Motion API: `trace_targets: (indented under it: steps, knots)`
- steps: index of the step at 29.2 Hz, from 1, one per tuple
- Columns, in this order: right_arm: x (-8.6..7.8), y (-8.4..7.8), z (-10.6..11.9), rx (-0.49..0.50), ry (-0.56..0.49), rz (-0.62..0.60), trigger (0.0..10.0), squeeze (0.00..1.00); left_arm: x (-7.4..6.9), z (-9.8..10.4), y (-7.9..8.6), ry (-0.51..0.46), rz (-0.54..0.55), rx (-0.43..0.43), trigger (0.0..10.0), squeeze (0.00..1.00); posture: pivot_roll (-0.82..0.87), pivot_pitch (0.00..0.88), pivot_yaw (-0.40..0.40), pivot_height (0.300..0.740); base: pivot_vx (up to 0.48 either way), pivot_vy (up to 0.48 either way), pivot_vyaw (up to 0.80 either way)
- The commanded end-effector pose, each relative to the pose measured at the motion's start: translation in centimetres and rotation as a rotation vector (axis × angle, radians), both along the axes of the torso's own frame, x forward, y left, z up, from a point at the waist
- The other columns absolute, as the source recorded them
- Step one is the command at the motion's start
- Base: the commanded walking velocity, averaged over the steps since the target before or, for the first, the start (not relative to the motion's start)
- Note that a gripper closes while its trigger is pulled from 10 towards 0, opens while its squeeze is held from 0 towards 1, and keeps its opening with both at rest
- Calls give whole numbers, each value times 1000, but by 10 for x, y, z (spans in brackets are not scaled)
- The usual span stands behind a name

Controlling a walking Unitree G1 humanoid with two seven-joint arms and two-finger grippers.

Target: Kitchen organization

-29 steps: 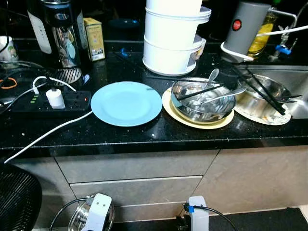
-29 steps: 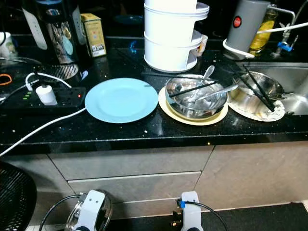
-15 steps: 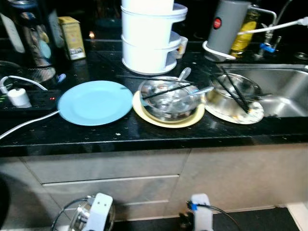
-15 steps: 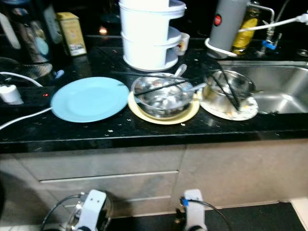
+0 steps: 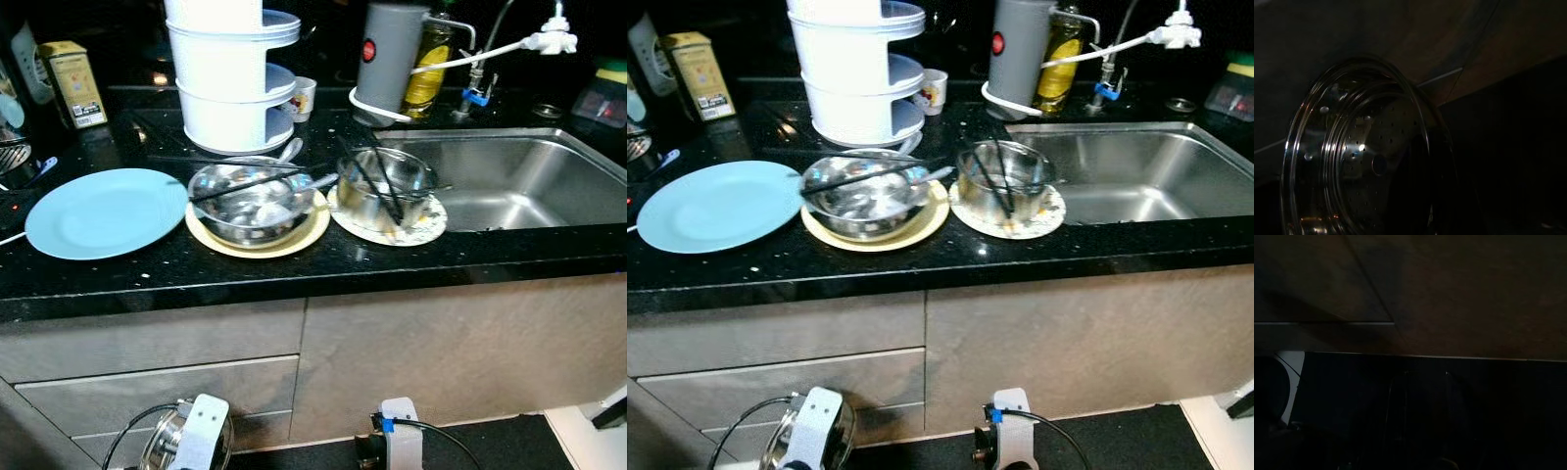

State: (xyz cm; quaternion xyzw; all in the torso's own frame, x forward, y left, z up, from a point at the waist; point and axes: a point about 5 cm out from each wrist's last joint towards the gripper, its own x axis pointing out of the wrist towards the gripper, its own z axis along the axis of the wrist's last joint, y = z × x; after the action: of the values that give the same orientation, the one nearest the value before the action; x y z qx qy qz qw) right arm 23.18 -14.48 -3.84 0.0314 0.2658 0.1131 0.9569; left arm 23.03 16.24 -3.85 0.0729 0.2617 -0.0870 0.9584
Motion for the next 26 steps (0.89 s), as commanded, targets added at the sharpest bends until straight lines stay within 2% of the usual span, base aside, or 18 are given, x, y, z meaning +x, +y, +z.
trace_targets:
  steps: [1, 26]
  knots:
    - [-5, -6, -4, -10, 17, -11, 10000, 0, -5, -4, -1, 20, -6, 3, 10000, 0, -69, 130, -44, 740, 0, -345, 0]
    - [-2, -4, -1, -4, 9, -11, 10000, 0, -3, -3, -1, 18, -10, -2, 10000, 0, -71, 144, -41, 740, 0, -343, 0]
